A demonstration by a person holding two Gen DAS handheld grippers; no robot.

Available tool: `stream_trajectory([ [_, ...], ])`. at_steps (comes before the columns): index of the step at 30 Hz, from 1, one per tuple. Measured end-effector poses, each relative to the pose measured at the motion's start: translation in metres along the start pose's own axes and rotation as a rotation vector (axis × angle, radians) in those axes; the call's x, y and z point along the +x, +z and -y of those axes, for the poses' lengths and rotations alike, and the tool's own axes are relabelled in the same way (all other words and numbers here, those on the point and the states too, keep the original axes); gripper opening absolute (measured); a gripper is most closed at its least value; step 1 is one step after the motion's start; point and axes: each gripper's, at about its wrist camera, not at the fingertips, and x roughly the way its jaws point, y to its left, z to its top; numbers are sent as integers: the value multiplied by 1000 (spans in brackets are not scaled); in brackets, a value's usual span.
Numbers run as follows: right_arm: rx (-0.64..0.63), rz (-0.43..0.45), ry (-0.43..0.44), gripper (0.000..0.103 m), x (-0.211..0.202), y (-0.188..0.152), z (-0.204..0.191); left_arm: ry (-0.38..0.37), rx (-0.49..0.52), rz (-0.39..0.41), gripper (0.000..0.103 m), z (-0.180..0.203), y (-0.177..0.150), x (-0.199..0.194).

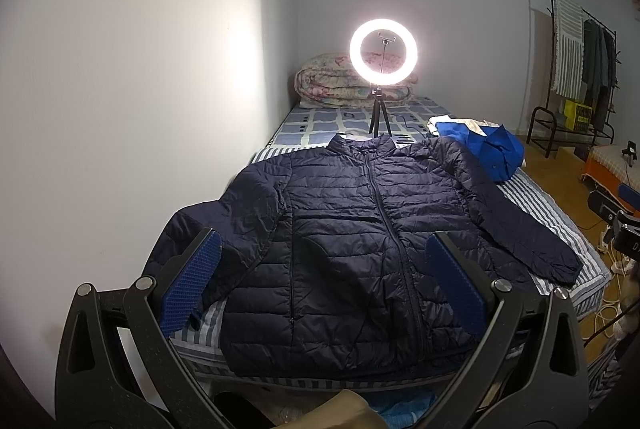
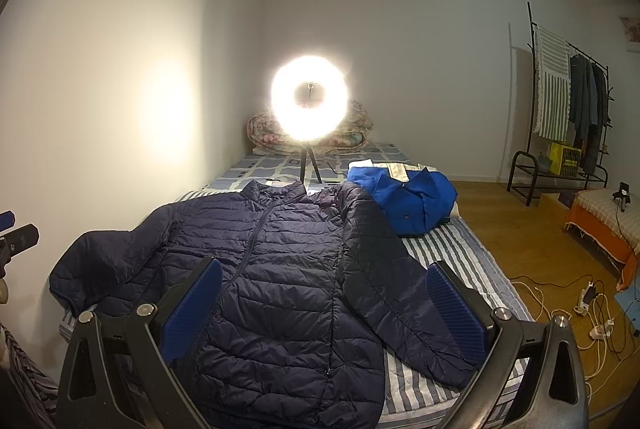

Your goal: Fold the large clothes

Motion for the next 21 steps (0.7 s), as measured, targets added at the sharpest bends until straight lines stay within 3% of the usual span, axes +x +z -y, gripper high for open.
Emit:
stream_trajectory([
  [21, 3, -6, 5, 103, 1, 0, -2, 2, -1, 3, 103, 1, 6, -4],
])
